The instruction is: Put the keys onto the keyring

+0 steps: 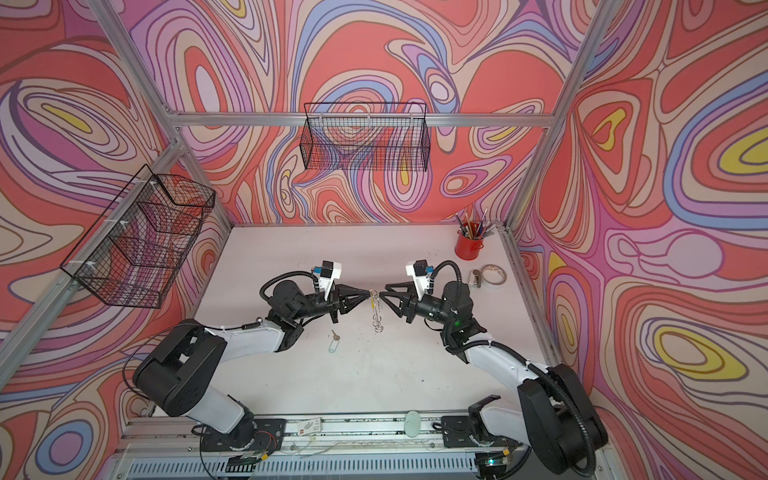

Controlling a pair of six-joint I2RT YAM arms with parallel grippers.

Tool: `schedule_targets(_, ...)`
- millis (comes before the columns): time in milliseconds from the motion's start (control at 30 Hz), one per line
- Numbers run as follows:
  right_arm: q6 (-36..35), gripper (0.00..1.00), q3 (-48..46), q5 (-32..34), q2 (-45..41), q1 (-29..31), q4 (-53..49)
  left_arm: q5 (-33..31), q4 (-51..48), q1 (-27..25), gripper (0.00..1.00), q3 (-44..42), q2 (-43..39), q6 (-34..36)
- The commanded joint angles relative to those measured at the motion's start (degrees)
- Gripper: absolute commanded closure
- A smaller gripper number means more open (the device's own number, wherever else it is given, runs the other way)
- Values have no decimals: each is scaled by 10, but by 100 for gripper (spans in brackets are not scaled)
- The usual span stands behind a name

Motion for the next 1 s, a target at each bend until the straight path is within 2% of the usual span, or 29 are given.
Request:
schedule_targets(0, 7, 57, 6, -18, 4, 3, 26, 16, 50, 0, 100, 13, 4, -8)
schedule_targets(533, -20, 71, 29, -19, 32, 35, -1, 25, 50, -8, 100, 11, 3, -5)
schedule_targets(800, -22, 89, 28, -22, 40, 38, -6, 22, 50, -9, 100, 12, 2, -5)
schedule_targets(900, -21, 99, 27, -23, 40, 39, -6, 22, 50, -9, 100, 12, 3, -5)
schedule_targets(967, -24, 100, 28, -21, 40, 39, -10, 19, 50, -8, 100, 12, 4, -4)
